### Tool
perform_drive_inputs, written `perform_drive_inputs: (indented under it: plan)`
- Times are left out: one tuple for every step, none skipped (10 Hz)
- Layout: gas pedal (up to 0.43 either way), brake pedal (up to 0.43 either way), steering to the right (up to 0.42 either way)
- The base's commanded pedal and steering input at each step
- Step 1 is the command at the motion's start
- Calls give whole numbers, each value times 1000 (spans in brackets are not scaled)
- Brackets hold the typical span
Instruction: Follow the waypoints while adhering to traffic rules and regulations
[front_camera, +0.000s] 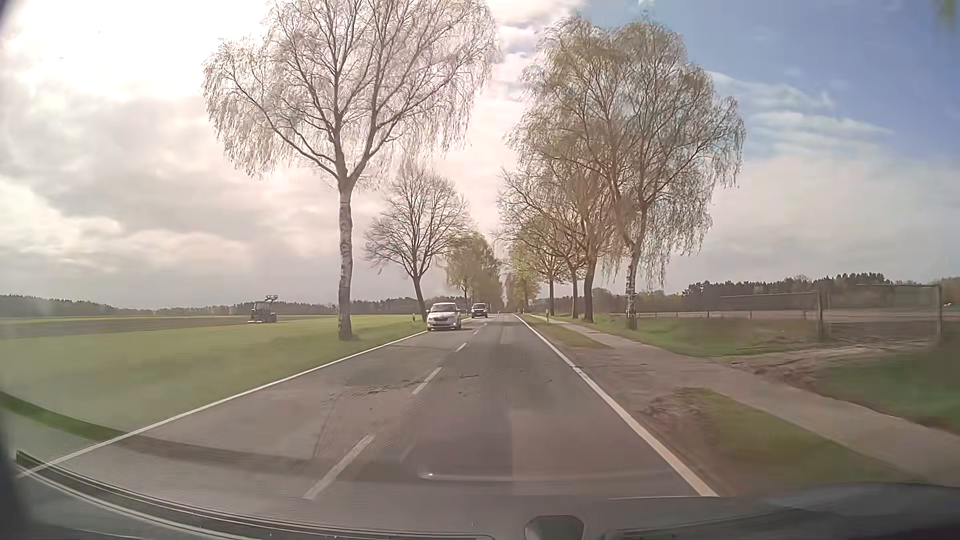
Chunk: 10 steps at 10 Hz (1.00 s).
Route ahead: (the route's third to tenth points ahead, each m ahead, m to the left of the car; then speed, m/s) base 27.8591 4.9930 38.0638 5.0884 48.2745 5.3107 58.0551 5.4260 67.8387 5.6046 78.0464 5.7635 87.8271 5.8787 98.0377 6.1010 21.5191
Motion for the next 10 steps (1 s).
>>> perform_drive_inputs:
  plan:
    - [220,0,-1]
    - [220,0,0]
    - [220,0,0]
    - [220,0,0]
    - [220,0,-1]
    - [220,0,-3]
    - [220,0,-3]
    - [220,0,-3]
    - [220,0,-1]
    - [220,0,1]
